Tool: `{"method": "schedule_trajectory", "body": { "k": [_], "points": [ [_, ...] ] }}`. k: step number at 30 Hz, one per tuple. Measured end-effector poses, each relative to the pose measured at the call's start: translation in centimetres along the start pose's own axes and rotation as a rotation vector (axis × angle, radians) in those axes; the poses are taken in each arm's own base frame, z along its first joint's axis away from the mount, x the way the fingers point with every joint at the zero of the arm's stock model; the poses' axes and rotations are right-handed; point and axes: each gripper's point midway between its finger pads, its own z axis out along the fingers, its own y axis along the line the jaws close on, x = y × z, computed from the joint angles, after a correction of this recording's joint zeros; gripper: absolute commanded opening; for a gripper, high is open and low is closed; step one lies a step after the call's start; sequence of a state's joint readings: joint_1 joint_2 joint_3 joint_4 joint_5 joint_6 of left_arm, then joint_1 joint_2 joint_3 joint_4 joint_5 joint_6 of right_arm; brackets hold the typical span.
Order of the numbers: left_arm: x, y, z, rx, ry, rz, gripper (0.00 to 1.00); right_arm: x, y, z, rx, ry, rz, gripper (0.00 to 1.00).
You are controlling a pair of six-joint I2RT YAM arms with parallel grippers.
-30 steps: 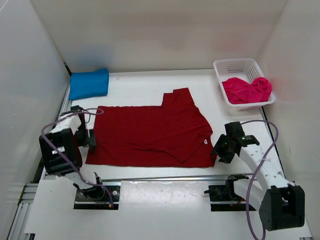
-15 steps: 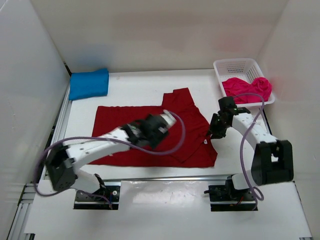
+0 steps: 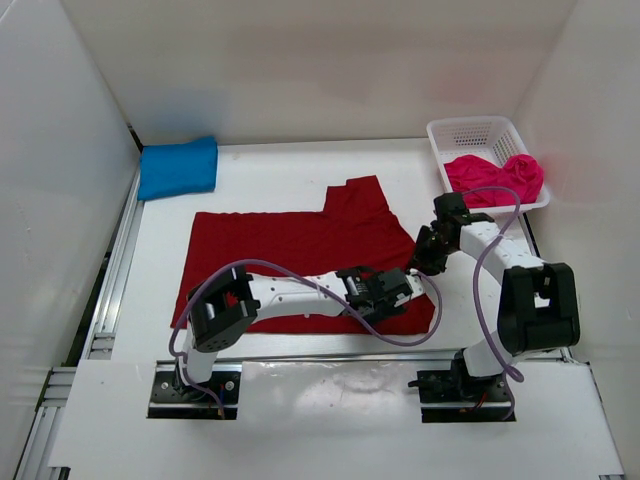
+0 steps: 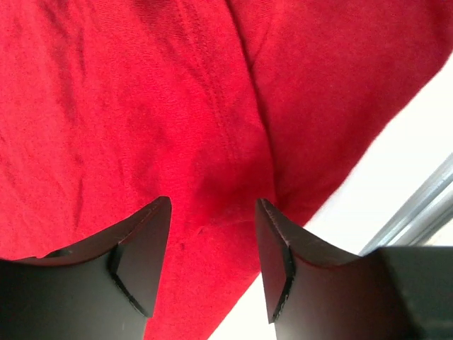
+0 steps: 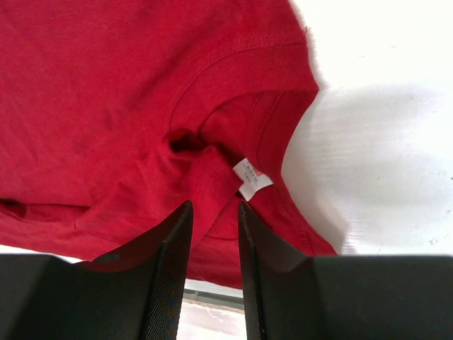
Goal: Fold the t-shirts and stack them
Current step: Fold the flattened tshirt in 1/3 of the way
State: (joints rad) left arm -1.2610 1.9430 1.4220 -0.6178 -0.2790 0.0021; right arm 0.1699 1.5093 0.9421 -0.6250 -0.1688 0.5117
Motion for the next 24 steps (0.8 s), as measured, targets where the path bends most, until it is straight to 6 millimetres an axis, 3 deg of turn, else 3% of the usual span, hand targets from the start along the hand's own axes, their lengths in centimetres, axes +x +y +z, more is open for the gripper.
{"method": "schedule_trajectory", "body": {
  "k": [13, 17, 22, 24],
  "points": [
    [2.9, -2.9, 0.2, 0.057, 0.065, 0.066, 0.59, -0.4, 0.2, 0.4, -0.009, 0.016, -0.004, 0.38],
    [3.0, -3.1, 0.1, 0.060, 0.065, 0.069, 0.47, -0.2, 0.4, 0.5, -0.006, 0.019, -0.017, 0.40],
    [2.9, -2.9, 0.1, 0.052, 0.065, 0.069, 0.47, 0.4, 0.3, 0.9, 0.007, 0.024, -0.033, 0.40],
    [2.9, -2.9, 0.1, 0.050, 0.065, 0.070, 0.56, 0.6, 0.0, 1.1, 0.020, 0.026, -0.033, 0.40]
  ]
}}
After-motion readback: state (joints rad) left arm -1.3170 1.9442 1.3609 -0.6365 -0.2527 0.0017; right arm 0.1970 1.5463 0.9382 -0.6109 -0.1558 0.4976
